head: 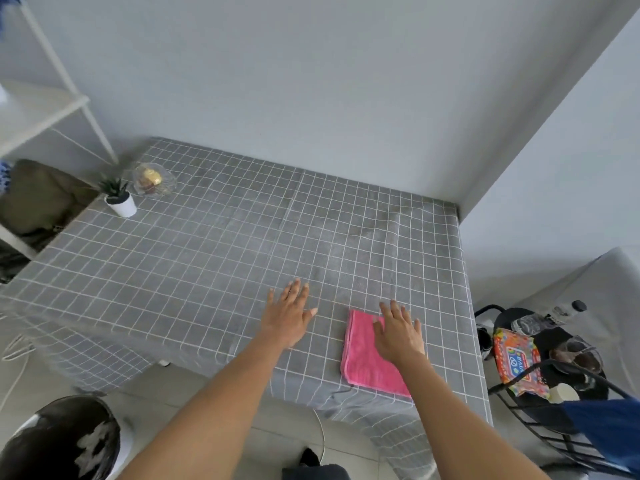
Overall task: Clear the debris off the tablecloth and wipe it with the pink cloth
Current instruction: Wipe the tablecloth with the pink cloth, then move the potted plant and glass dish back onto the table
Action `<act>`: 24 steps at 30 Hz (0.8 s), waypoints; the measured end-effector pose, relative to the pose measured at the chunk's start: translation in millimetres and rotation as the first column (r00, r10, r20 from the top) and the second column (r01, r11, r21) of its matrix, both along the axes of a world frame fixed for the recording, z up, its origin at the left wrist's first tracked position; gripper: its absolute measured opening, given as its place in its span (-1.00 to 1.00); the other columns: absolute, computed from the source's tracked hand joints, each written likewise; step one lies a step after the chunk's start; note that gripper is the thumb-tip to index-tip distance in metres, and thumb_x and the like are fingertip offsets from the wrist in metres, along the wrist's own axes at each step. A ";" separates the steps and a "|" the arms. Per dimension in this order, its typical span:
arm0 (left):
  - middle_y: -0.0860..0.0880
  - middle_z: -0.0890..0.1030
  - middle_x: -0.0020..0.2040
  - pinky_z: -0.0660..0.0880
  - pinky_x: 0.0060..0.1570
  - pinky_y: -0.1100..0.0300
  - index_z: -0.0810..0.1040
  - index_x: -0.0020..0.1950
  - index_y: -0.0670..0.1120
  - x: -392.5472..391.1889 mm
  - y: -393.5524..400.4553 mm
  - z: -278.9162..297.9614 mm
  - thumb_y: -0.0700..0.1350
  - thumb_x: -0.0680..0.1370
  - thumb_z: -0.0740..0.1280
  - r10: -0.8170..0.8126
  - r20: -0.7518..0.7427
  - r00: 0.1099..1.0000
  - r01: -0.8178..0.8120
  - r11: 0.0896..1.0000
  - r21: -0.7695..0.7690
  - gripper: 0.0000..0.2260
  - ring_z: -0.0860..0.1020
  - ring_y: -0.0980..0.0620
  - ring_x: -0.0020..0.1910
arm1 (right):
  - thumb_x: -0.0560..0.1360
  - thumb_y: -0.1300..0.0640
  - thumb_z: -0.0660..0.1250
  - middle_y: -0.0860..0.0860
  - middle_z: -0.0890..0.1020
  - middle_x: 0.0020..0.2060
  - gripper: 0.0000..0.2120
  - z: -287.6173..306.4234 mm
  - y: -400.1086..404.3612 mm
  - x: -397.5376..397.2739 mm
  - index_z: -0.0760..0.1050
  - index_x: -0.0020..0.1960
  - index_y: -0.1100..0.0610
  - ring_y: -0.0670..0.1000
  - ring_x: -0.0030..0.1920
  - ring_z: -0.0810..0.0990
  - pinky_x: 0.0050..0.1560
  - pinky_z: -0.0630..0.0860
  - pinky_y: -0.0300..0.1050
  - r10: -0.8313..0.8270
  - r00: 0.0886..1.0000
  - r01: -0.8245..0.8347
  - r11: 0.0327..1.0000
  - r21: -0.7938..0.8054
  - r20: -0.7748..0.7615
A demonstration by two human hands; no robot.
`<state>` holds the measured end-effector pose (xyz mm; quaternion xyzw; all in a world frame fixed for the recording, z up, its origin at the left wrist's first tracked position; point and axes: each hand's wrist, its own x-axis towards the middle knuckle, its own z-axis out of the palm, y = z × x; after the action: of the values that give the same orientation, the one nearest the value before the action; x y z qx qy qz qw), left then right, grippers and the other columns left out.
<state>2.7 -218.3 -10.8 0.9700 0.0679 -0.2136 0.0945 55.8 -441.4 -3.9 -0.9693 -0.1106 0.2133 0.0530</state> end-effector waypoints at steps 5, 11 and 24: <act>-0.11 -0.22 0.56 -0.15 0.47 -0.15 -0.18 0.56 -0.10 -28.1 88.5 24.7 0.15 0.65 -0.17 0.121 0.015 0.993 -0.121 0.992 0.026 -0.44 -0.17 -0.08 0.55 | 0.66 -0.04 -0.05 0.07 -0.04 0.57 -0.49 20.2 97.9 -5.4 -0.04 0.57 0.04 0.12 0.56 -0.07 0.51 -0.08 0.12 0.123 0.992 -0.125 0.989 0.075 0.036; -0.12 -0.19 0.57 -0.08 0.48 -0.15 -0.14 0.56 -0.12 -77.8 188.5 36.5 0.12 0.66 -0.16 0.232 0.012 0.973 -0.232 0.970 0.076 -0.46 -0.12 -0.09 0.55 | 0.66 -0.08 -0.09 0.06 -0.05 0.57 -0.49 28.1 210.7 -31.9 -0.04 0.57 0.04 0.12 0.56 -0.07 0.50 -0.05 0.15 0.261 0.963 -0.266 0.960 0.087 0.060; -0.13 -0.19 0.56 -0.08 0.49 -0.12 -0.17 0.56 -0.12 -148.8 343.1 39.8 0.15 0.65 -0.18 0.406 -0.019 0.914 -0.400 0.906 0.137 -0.43 -0.15 -0.09 0.55 | 0.66 -0.09 -0.10 0.05 -0.07 0.57 -0.47 27.5 366.8 -60.2 -0.10 0.58 0.02 0.12 0.56 -0.09 0.50 -0.08 0.14 0.430 0.902 -0.431 0.901 0.053 0.039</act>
<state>-146.1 124.8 29.0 0.9339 0.2825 -0.2071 0.0714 -4.4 -74.6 23.6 -0.9216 -0.3289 0.2035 0.0322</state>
